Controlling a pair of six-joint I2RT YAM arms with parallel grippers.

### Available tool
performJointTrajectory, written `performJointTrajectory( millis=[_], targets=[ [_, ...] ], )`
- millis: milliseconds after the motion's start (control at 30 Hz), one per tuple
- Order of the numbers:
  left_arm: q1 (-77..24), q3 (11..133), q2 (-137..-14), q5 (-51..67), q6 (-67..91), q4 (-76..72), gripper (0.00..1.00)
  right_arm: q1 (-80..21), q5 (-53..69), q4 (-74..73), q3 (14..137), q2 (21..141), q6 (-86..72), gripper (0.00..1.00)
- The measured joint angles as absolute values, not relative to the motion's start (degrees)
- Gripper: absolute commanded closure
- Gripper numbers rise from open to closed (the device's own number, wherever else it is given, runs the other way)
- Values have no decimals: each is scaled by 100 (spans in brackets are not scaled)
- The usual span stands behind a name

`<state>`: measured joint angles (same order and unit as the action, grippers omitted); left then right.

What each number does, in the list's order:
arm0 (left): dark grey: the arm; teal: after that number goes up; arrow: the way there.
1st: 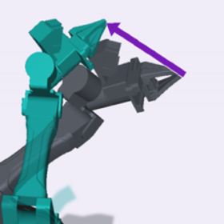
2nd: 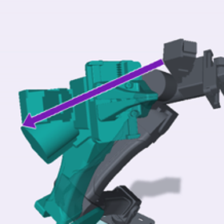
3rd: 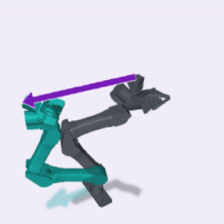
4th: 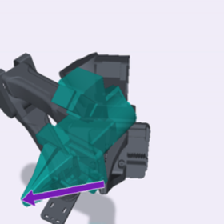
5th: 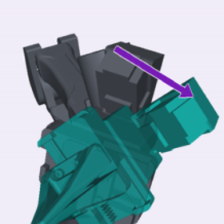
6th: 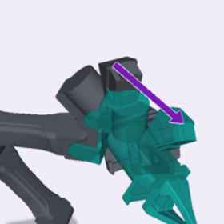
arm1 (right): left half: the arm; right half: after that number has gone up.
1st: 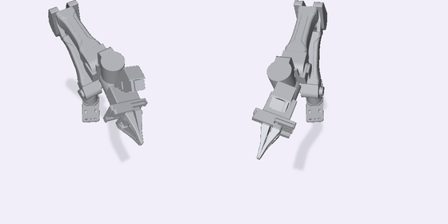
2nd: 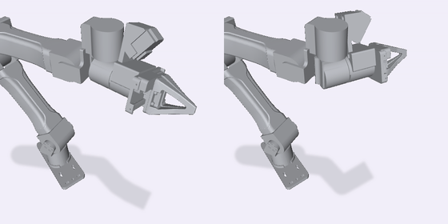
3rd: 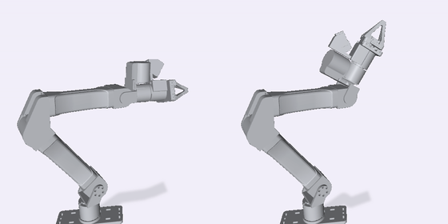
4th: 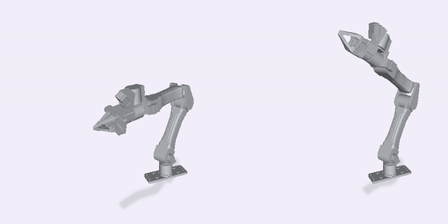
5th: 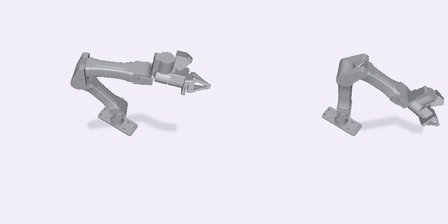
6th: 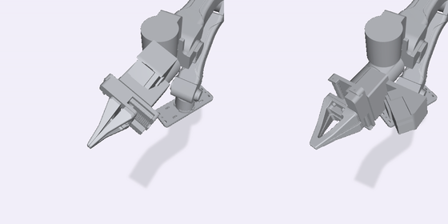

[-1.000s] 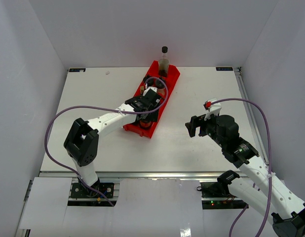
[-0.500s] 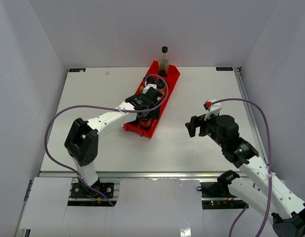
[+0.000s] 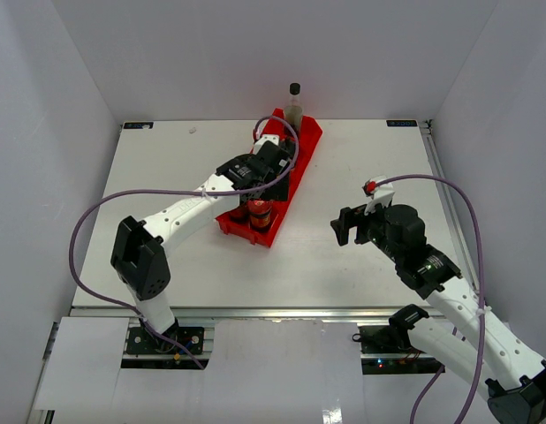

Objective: Organize the condiment bottles

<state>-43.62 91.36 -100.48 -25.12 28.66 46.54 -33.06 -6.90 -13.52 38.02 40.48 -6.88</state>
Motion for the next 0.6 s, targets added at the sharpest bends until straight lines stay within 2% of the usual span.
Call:
performJointTrajectory(
  millis=[33,100,300,600],
  targets=[
    [-4363,9147,-9979,-2481,2859,4654,2,-3306,-691,-1353,3802,4068,-690,5],
    [-4364,9156,-9818,-2423,2849,4638,2,-3306,-692,-1358,3803,4106,-701,10],
    [-4364,8698,-8847,-2246,2787,4227,2,-3308,-782,-1513,3872,4242,-826,10],
    [-4364,6916,-6269,-1920,2722,3213,2,-3306,-1187,-2121,4408,4420,-1599,10]
  ],
)
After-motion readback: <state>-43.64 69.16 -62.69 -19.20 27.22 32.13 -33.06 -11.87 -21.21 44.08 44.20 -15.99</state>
